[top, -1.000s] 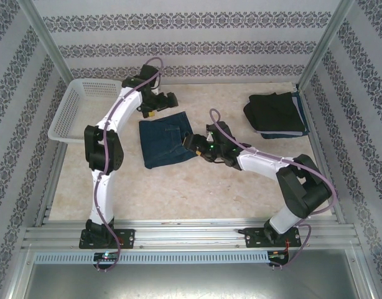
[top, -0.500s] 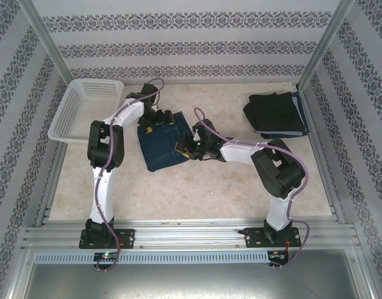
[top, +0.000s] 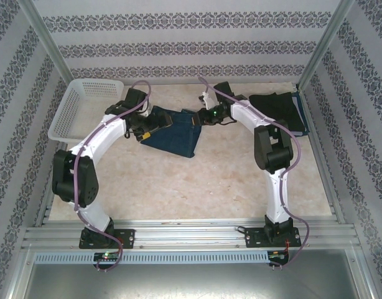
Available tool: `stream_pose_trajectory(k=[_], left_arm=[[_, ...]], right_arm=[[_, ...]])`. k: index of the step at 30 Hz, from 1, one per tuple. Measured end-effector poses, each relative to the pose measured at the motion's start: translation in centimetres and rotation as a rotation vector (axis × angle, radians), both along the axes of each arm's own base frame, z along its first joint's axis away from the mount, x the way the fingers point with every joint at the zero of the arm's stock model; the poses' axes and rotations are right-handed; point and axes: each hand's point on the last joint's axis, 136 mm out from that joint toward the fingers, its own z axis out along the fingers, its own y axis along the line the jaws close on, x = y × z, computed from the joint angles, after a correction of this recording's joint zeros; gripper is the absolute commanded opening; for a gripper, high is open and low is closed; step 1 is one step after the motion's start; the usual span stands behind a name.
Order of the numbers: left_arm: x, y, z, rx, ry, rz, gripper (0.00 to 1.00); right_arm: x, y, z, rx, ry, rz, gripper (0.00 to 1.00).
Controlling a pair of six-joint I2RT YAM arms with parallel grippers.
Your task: Fold and stack the skirts
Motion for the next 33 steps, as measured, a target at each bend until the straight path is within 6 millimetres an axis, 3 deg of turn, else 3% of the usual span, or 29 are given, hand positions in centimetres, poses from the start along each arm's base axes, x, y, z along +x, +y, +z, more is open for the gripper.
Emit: stream_pose_trajectory(k=[3,6,9,10,11,14,17,20,24,26,28,30,33], left_arm=[[0.7,-0.4,0.3,0.01,-0.028,-0.039,1.0],[2.1,-0.6,-1.0,0.045,-0.03,-0.079,1.0],[3.3,-0.6,-2.6,0.085,-0.026,-0.113,1.0],[3.7,-0.6,-3.2,0.101,-0.024,-0.122,1.0],[4.0,-0.5,-3.6,0.113,-0.023,-0.129,1.0],[4.9,-0.2,-4.4,0.138,-0.023,-0.136,1.0],[5.2,0.5,-4.4,0.159,-0.03,-0.121,1.0],[5.1,1.6,-3.9,0.177,-0.048,-0.096,1.0],[4.5,3.1,-2.3,0.191,-0.076,-0.062,1.0],[4.7,3.3,-1.6,0.188,-0.097,-0.055,1.0],[4.9,3.2,-1.3,0.18,-0.108,-0.056,1.0],[5.1,2.9,-1.7,0.165,-0.099,-0.065,1.0],[5.9,1.9,-2.3,0.132,-0.085,-0.086,1.0]], right_arm=[[0.1,0.1,-0.1,-0.01,0.002,-0.004,0.44],[0.2,0.5,0.1,0.004,0.016,-0.026,0.65],[0.6,0.8,0.1,-0.007,0.015,-0.052,0.7],[0.7,1.0,0.0,-0.018,0.012,-0.061,0.6],[0.9,1.1,-0.3,-0.031,0.01,-0.07,0.43],[0.9,1.9,-0.7,-0.031,0.016,-0.08,0.17],[0.7,3.2,0.3,0.043,0.018,-0.042,0.07],[0.7,4.5,2.5,0.118,-0.024,0.023,0.04],[1.2,5.6,5.0,0.192,-0.071,0.077,0.05],[2.0,5.8,5.1,0.213,-0.078,0.086,0.08],[3.1,5.7,4.1,0.217,-0.071,0.081,0.14],[4.3,5.2,2.0,0.196,-0.039,0.058,0.28],[5.3,3.8,-1.1,0.125,0.007,0.009,0.38]])
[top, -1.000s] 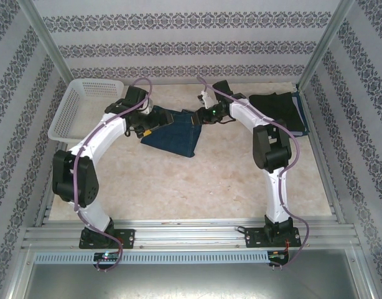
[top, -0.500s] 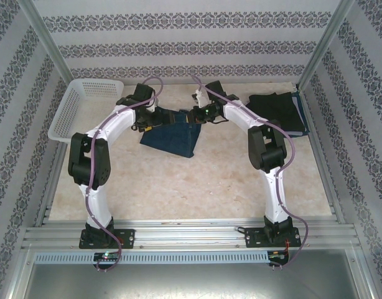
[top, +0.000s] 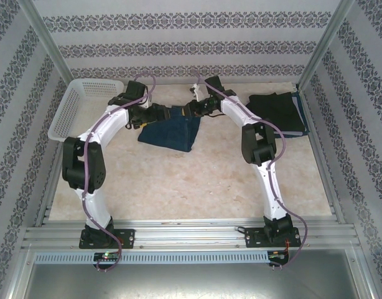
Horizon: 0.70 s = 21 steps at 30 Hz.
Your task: Fold and stack the skirts
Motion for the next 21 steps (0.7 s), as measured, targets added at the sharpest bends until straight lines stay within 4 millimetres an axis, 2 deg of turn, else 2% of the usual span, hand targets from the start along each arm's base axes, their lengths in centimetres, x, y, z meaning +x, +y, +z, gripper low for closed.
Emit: stream_pose_trajectory(k=[2,4,6,7,8,9,12,14,16,21], left_arm=[[0.7,-0.7,-0.5,-0.007,0.007,-0.013,1.0],[1.2,-1.7,-0.9,-0.018,0.012,-0.033,1.0],[1.7,-2.9,-1.3,-0.034,0.017,-0.058,1.0],[1.8,-3.4,-1.4,-0.043,0.02,-0.07,1.0],[2.0,-3.8,-1.4,-0.054,0.021,-0.083,1.0],[2.4,-4.4,-1.6,-0.065,0.023,-0.095,1.0],[3.3,-5.2,-2.3,-0.075,0.031,-0.111,1.0],[4.0,-5.0,-3.4,-0.051,0.052,-0.097,1.0],[4.4,-4.4,-4.8,-0.015,0.085,-0.067,1.0],[4.1,-3.2,-8.2,0.039,0.17,-0.003,1.0]], right_arm=[[0.1,-1.0,-1.1,-0.05,0.031,-0.037,0.52],[0.4,-2.0,-1.1,-0.097,0.03,-0.082,0.64],[0.3,-3.2,-0.6,-0.152,0.022,-0.138,0.71],[0.0,-3.8,-0.2,-0.173,0.024,-0.165,0.77],[-0.7,-4.4,0.3,-0.188,0.032,-0.198,0.95],[-1.4,-5.0,1.1,-0.195,0.041,-0.24,0.98],[-3.5,-6.1,2.9,-0.169,0.068,-0.324,0.98],[-4.2,-6.2,3.3,-0.127,0.102,-0.374,0.97],[-4.6,-5.9,2.8,-0.085,0.15,-0.407,0.95],[-5.6,-4.4,-0.9,-0.095,0.269,-0.459,0.92]])
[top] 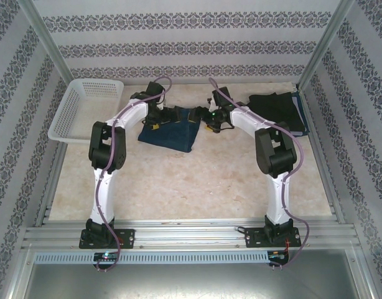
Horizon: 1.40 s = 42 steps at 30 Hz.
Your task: Fold and stack the skirts
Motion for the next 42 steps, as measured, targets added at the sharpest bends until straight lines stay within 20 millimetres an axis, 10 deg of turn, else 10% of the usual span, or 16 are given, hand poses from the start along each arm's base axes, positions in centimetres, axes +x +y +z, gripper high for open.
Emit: stream_pose_trajectory(k=[8,26,42], left_arm=[[-0.2,0.2,-0.7,-0.001,0.027,0.039,1.0],[-0.4,0.2,-1.3,-0.011,0.038,0.059,1.0],[-1.8,1.0,2.1,-0.058,-0.029,0.111,1.0]], right_arm=[[-1.3,2.7,-3.5,-0.018,0.08,0.0,0.79],[0.7,4.6,-3.5,0.149,0.045,-0.089,0.0],[0.7,1.7,-1.1,0.063,-0.061,0.077,0.0]])
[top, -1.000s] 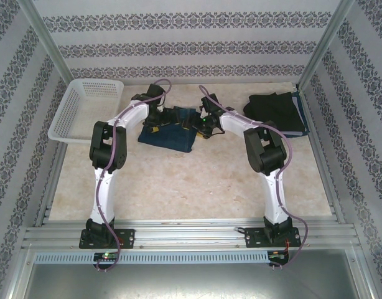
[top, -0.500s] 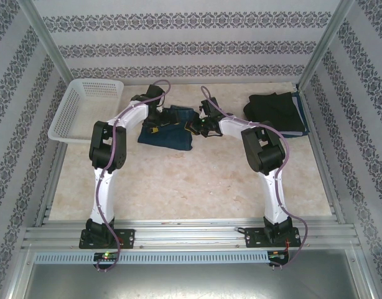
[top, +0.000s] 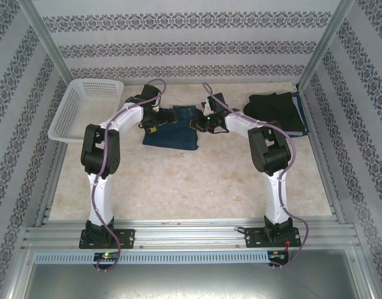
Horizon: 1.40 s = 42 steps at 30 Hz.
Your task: Fold and stack the skirts
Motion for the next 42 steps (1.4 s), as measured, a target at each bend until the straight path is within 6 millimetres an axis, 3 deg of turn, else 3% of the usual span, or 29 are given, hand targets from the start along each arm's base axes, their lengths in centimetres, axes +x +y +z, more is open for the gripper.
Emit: stream_pose_trajectory(k=[5,10,14,16,19,22,27,38,42], left_arm=[[-0.9,1.4,3.2,0.007,-0.102,0.068,1.0],[-1.3,3.2,5.4,0.007,-0.192,0.14,1.0],[-1.6,3.8,5.7,0.003,-0.217,0.166,1.0],[-1.6,3.8,5.4,-0.002,-0.217,0.172,1.0],[-1.7,3.8,5.2,-0.01,-0.211,0.184,1.0],[-1.7,3.8,5.2,-0.017,-0.207,0.197,1.0],[-1.7,3.8,5.2,-0.023,-0.201,0.209,1.0],[-2.0,3.8,5.0,-0.034,-0.177,0.228,1.0],[-2.3,3.9,4.9,-0.034,-0.162,0.237,1.0]], right_arm=[[-0.1,-3.1,2.4,-0.137,-0.04,0.125,0.0],[-0.4,-8.3,4.1,-0.267,-0.047,0.21,0.0],[-0.6,-12.6,6.6,-0.363,-0.074,0.284,0.0],[-0.6,-14.6,8.8,-0.408,-0.109,0.335,0.0],[-0.3,-16.8,12.0,-0.456,-0.168,0.396,0.0],[0.2,-18.8,13.8,-0.481,-0.213,0.422,0.0],[0.8,-21.1,15.6,-0.441,-0.25,0.39,0.0],[0.6,-23.4,20.4,-0.276,-0.348,0.284,0.0],[0.6,-26.8,21.8,-0.243,-0.395,0.227,0.0]])
